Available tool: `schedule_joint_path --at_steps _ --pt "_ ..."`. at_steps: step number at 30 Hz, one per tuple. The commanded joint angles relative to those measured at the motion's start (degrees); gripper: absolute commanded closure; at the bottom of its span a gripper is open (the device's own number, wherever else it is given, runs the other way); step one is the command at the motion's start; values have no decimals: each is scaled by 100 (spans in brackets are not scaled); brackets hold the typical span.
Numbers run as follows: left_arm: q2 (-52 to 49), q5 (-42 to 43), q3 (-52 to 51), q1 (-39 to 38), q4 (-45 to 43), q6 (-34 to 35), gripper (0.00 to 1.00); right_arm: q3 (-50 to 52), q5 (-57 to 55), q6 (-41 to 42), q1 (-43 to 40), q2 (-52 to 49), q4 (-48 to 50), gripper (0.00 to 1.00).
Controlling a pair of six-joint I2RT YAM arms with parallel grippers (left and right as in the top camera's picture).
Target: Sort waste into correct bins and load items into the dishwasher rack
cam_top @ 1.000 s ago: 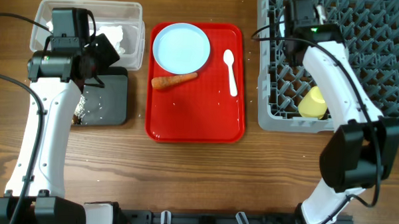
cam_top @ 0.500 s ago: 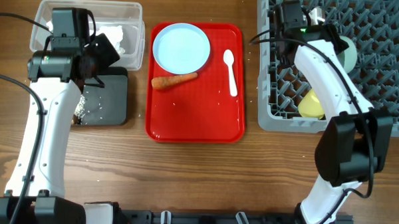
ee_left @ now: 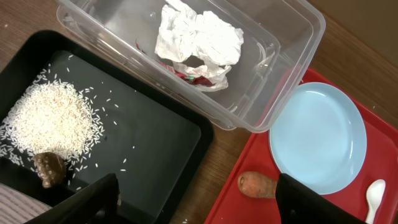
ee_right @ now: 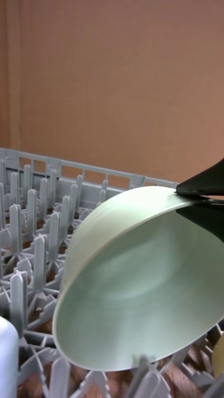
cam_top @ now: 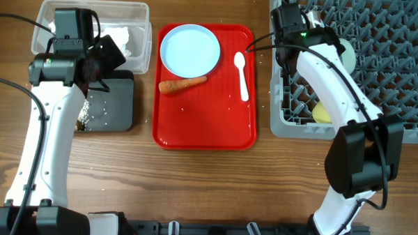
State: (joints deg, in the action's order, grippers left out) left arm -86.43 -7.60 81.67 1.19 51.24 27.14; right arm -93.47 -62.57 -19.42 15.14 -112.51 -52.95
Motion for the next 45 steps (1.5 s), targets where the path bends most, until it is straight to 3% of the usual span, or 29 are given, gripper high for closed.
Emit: schedule_joint_path --at_steps 1,7,9,12,17,19,22,25,27,32,37,42,45 --pt "-37 2 9 26 -15 9 20 50 848 7 160 -66 -221 89" --pt "-37 2 9 26 -15 9 20 50 2070 2 664 -63 -332 53" --pt "-37 2 9 26 -15 9 20 50 2085 9 789 -63 -339 23" --pt "-37 2 9 26 -15 9 20 48 2085 13 852 -42 -323 0" --pt "-37 2 9 26 -15 9 20 -125 2133 555 855 267 -11 0" --pt "-37 2 9 28 -15 9 20 -313 2837 739 855 520 116 0" --pt "-37 2 9 28 -15 9 20 -442 4861 1075 855 916 313 0" --pt "-37 2 9 26 -15 9 20 -442 7871 1086 852 1126 723 0" --pt "-37 2 9 26 -13 11 20 -426 9197 1674 855 1021 1362 0" --pt "-37 2 9 50 -22 13 16 -391 9224 3248 1012 439 2227 18" --pt "-37 4 9 63 -13 13 16 -391 7517 5475 1709 -433 2444 19" --pt "-37 4 9 63 33 13 16 -391 6415 6282 2439 -955 2634 17" --pt "-37 4 9 63 101 13 15 -391 6144 6310 2708 -1119 2597 24"
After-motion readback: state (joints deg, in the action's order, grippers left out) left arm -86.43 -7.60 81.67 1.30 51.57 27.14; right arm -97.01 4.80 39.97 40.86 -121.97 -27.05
